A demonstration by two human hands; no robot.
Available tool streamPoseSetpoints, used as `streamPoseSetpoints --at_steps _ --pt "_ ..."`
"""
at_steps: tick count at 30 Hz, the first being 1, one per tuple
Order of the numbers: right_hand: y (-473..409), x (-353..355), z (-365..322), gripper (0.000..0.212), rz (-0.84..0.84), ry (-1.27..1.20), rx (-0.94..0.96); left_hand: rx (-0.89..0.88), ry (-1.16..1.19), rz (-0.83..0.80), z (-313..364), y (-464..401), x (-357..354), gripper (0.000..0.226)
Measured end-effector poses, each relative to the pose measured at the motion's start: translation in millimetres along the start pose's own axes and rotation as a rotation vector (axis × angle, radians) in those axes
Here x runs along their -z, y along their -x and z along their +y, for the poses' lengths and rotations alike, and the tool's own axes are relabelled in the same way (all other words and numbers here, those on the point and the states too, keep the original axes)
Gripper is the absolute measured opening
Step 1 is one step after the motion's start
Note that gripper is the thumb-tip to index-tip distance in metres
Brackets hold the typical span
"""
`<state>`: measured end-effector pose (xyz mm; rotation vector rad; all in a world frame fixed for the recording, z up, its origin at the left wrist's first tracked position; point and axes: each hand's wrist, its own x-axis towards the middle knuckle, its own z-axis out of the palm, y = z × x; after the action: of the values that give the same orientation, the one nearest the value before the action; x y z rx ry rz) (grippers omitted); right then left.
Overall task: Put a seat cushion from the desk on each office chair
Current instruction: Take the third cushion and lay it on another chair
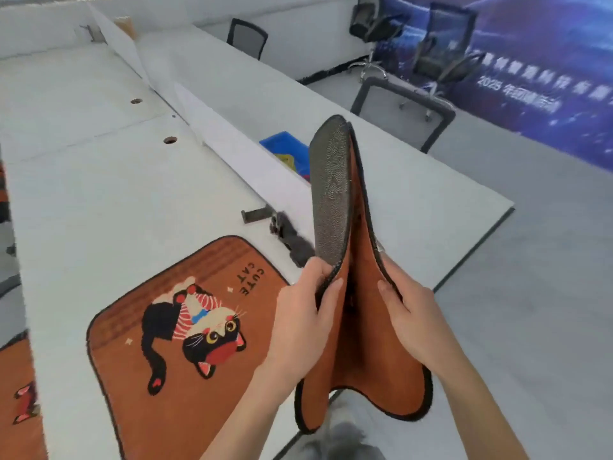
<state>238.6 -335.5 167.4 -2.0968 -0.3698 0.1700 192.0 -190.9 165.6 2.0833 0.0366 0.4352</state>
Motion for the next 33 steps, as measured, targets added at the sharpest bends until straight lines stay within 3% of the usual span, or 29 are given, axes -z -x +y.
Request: streamPoseSetpoints --at_steps 7,13,22,33 --pt "35.6 100.5 63.2 0.044 0.403 -0.038 -0.231 -0.068 0.157 -0.249 30.9 -42.3 -101.8 0.024" --pt "38.5 192.4 145.8 0.043 0.558 0.015 -0.412 -0.024 0.197 -0.453 57.4 -93.6 -230.0 0.013" --pt "-21.8 375.2 298.3 0.046 0.524 0.193 -0.546 0.163 0.187 -0.499 92.5 -182.0 -434.7 0.015" --pt "-214.9 497.7 415.0 0.044 0.309 0.228 -0.454 0.285 0.170 -0.279 92.5 -332.1 -580.3 0.011"
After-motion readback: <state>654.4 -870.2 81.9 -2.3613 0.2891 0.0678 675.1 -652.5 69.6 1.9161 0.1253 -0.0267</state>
